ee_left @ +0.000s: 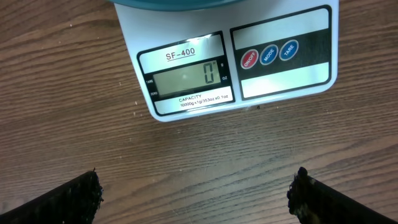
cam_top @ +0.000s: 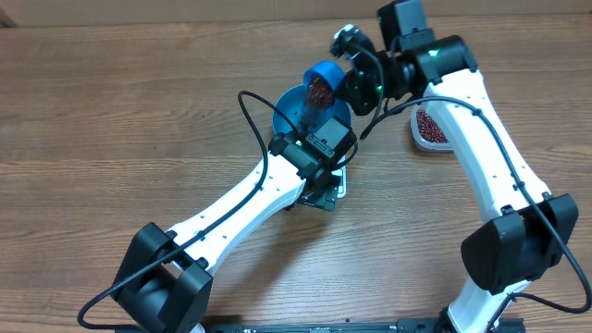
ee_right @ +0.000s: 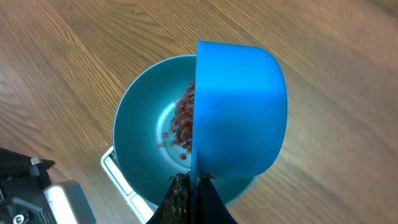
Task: Scoop item into bowl and weigh 150g on scale
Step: 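Tilt the scoop over the teal bowl to pour beans in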
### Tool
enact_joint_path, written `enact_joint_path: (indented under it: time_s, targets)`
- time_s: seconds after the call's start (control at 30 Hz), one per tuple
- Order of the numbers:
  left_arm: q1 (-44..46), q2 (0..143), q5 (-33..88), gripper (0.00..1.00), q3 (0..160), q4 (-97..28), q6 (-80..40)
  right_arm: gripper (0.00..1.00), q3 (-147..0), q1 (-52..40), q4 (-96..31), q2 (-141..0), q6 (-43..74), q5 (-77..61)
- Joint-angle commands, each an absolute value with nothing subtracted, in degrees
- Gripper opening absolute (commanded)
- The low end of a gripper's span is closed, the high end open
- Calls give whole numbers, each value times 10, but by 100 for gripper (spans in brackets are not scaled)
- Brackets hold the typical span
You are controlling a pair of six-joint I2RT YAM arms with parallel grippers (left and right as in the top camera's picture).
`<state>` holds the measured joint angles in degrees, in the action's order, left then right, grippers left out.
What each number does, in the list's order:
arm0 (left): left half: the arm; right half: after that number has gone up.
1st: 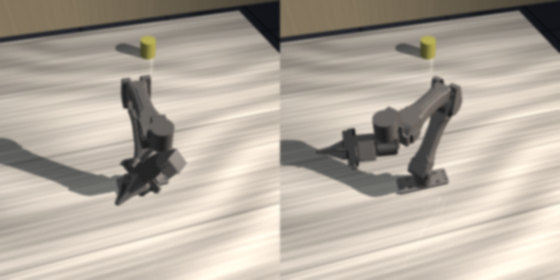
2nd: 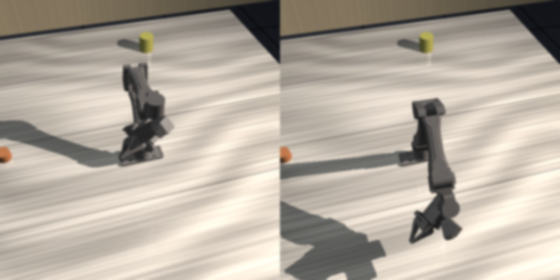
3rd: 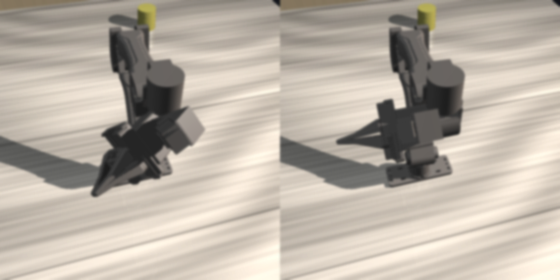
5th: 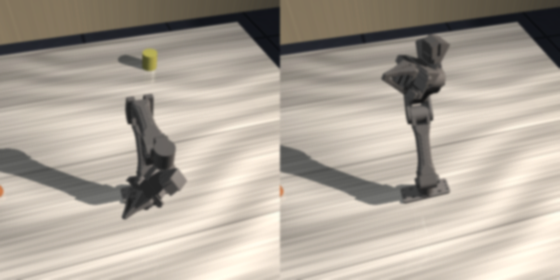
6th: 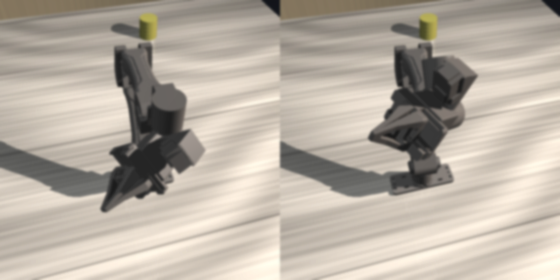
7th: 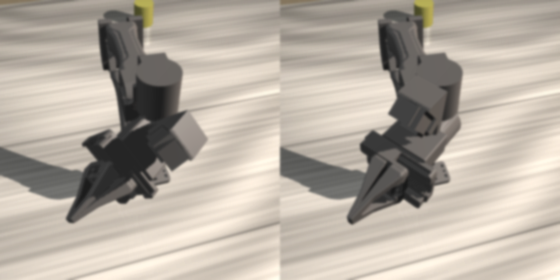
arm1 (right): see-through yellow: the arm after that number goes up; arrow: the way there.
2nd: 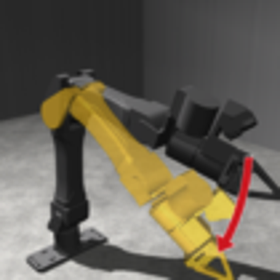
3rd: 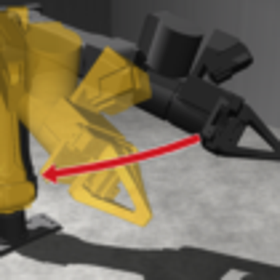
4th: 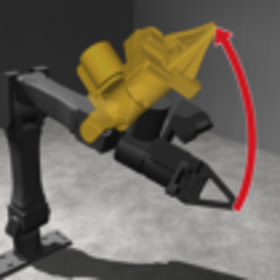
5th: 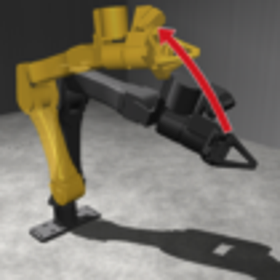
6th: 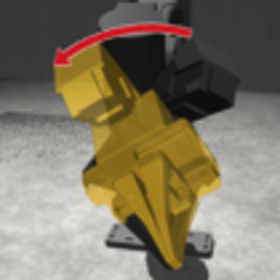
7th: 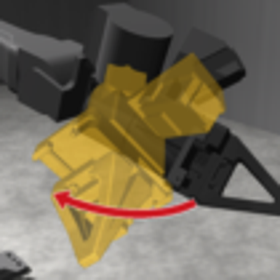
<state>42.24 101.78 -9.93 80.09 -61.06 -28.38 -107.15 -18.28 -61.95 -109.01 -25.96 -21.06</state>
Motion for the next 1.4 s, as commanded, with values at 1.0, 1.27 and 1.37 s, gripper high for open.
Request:
enact_joint_path:
  time_s: [1.0, 1.27, 1.37]
  targets:
    - [420, 1002, -109, 100, 798, -610, -292, 4, -1090, -228, -644, -1066, -483, -131]
    - [420, 1002, -109, 100, 798, -610, -292, 4, -1090, -226, -643, -1066, -481, -129]
    - [420, 1002, -109, 99, 798, -610, -292, 4, -1090, -226, -644, -1066, -481, -129]
